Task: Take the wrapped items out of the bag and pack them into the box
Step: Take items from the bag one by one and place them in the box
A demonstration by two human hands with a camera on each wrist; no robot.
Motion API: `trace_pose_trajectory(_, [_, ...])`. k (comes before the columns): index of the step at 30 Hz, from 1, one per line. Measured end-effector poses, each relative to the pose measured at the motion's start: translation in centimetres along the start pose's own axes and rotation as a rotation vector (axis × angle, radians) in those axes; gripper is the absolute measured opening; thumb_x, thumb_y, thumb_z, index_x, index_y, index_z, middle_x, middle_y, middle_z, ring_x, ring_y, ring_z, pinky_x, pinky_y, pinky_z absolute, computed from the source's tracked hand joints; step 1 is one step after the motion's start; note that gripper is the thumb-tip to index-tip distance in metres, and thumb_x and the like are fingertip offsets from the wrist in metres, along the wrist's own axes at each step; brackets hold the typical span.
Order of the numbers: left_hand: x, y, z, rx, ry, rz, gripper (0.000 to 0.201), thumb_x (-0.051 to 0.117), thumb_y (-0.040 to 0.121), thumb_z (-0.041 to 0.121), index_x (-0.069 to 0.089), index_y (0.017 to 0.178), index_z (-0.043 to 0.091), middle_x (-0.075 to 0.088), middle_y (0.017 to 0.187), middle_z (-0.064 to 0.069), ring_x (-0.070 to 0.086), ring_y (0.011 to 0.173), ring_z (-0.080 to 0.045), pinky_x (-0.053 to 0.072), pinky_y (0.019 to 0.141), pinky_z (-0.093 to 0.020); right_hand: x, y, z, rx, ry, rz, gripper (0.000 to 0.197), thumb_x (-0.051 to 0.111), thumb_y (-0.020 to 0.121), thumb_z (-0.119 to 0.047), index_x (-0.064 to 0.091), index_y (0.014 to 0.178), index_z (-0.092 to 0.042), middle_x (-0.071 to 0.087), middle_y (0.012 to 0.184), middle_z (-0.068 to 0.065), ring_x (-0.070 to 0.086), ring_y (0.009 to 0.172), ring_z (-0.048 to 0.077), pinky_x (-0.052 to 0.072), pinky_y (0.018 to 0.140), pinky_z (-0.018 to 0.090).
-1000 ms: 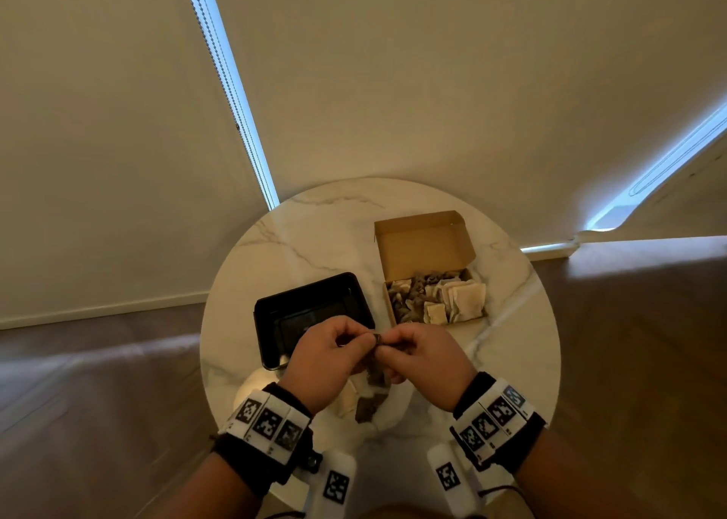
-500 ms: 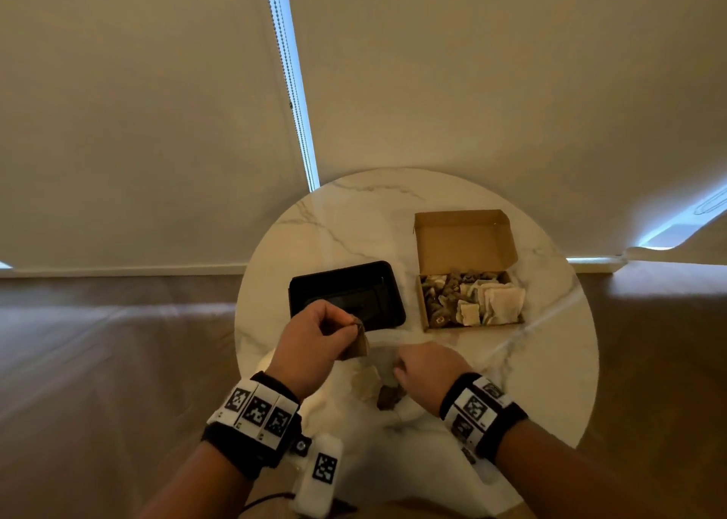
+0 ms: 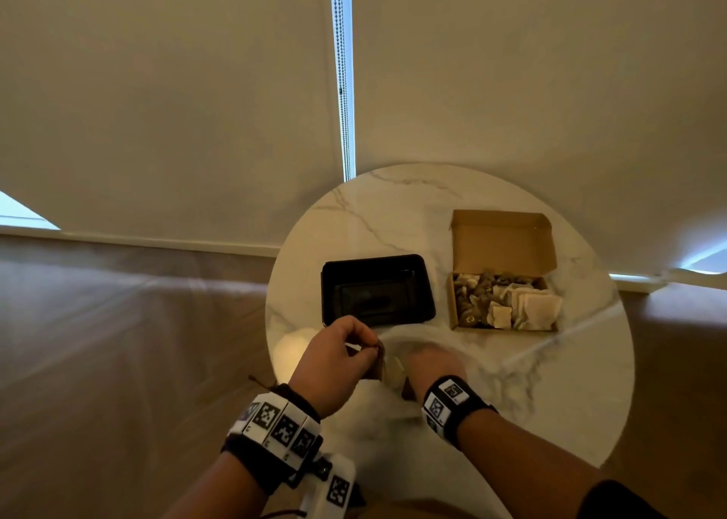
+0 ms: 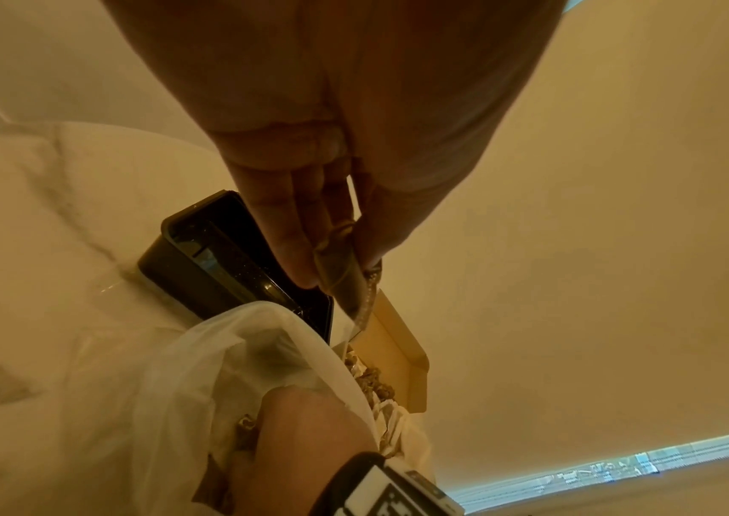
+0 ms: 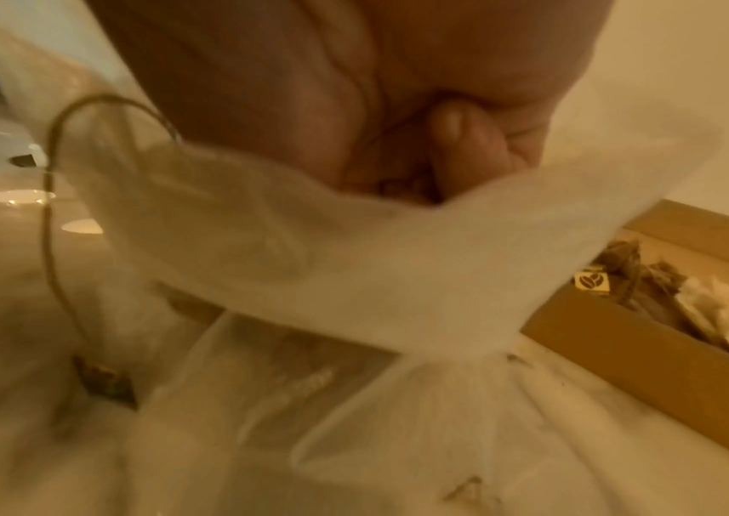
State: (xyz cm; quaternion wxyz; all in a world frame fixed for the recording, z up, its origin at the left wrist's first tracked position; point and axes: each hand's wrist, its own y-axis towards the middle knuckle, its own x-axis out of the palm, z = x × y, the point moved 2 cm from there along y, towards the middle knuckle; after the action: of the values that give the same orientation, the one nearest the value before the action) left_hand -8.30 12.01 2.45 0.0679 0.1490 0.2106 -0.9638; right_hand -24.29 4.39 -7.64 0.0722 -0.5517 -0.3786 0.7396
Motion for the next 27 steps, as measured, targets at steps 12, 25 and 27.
trace_pose_trajectory(12, [-0.3,0.4,-0.2,0.028,0.02,0.007,0.012,0.071,0.094,0.011,0.064,0.094,0.021,0.069,0.099,0.001,0.075,0.075,-0.016,0.064,0.07,-0.029,-0.4,-2.5,3.5,-0.034,0.668,0.174,0.009,0.063,0.091,-0.037,0.067,0.091,-0.029,0.068,0.088,-0.007,0.064,0.082,0.011,0.058,0.077,0.031])
trace_pose_trajectory(25, [1.0,1.3,3.4,0.144,0.012,-0.08,0.017,0.065,0.097,0.007,0.078,0.096,0.017,0.077,0.089,0.003,0.073,0.079,-0.006,0.06,0.073,-0.019,-6.7,-11.3,8.1,-0.327,1.891,0.124,0.025,0.057,0.095,-0.023,0.064,0.112,-0.005,0.069,0.094,0.023,0.056,0.059,0.023,0.043,0.049,0.026])
trace_pose_trajectory(27, [1.6,1.4,4.2,0.145,0.01,-0.097,0.023,0.063,0.096,0.007,0.079,0.093,0.023,0.078,0.089,0.005,0.075,0.082,-0.009,0.063,0.081,-0.03,-7.2,-11.5,8.1,-0.341,1.955,0.137,0.023,0.056,0.095,-0.023,0.063,0.11,-0.007,0.069,0.093,0.024,0.054,0.057,0.023,0.042,0.048,0.027])
